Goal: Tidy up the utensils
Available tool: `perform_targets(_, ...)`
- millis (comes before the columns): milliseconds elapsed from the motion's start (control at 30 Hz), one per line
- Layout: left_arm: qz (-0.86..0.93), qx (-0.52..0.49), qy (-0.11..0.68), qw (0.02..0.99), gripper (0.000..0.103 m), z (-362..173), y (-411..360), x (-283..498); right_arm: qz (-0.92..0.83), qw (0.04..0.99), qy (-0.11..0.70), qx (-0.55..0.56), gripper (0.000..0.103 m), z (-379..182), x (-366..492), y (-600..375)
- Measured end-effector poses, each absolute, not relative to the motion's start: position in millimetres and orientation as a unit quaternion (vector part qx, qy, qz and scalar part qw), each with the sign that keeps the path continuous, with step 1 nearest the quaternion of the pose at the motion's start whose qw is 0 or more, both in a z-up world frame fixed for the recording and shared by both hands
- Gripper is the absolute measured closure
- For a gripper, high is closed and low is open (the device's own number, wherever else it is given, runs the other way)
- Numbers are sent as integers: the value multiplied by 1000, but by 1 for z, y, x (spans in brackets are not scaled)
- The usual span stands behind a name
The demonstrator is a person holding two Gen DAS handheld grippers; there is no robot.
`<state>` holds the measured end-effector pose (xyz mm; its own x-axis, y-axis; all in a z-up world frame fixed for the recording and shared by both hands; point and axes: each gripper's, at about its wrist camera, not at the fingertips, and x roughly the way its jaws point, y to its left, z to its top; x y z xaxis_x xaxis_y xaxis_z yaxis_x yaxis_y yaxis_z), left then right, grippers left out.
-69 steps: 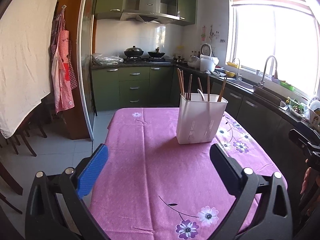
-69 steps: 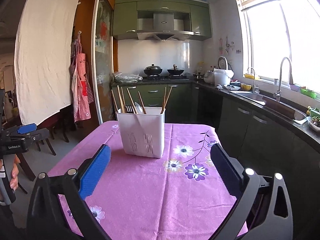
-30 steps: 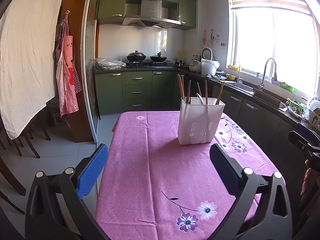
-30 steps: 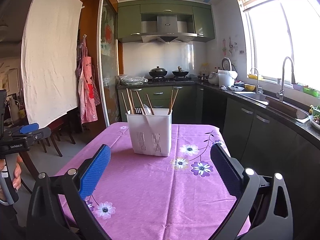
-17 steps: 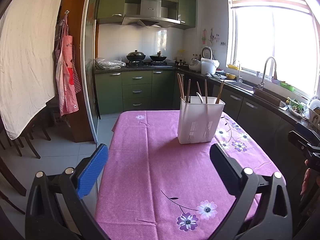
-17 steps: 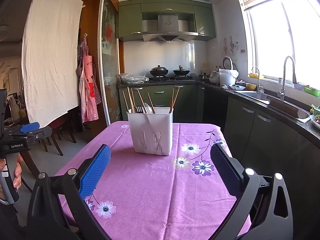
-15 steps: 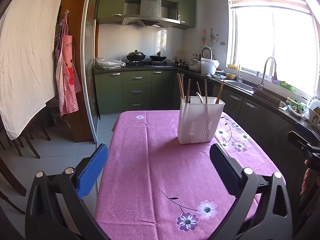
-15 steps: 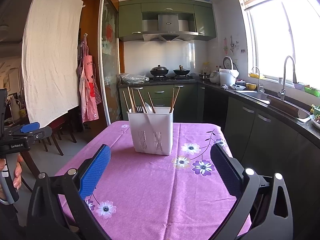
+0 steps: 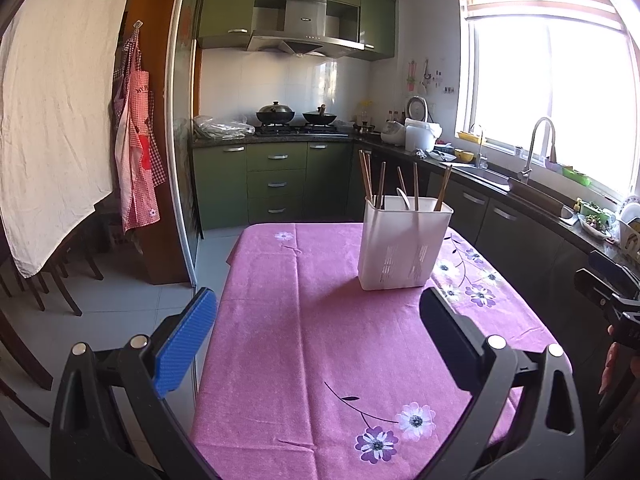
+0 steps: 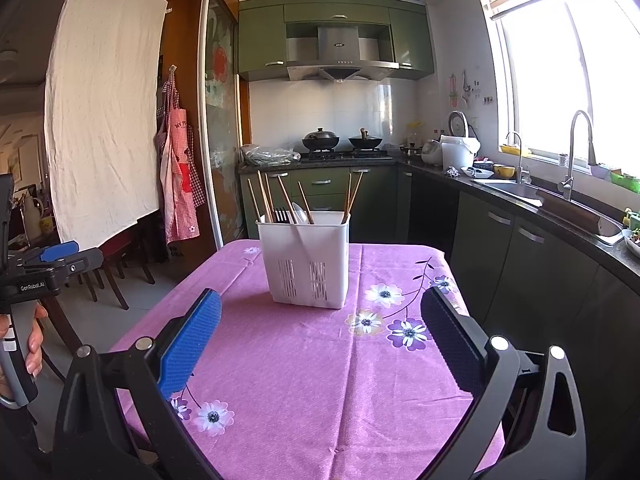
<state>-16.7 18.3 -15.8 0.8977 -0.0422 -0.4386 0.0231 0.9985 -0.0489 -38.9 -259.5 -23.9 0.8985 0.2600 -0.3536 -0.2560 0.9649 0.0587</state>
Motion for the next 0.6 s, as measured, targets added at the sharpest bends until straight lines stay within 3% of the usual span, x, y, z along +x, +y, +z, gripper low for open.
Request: perform_targets(600,-23,-14,238,971,7,-15,15,-15,137,973,187,4,5,-27,-37,-259)
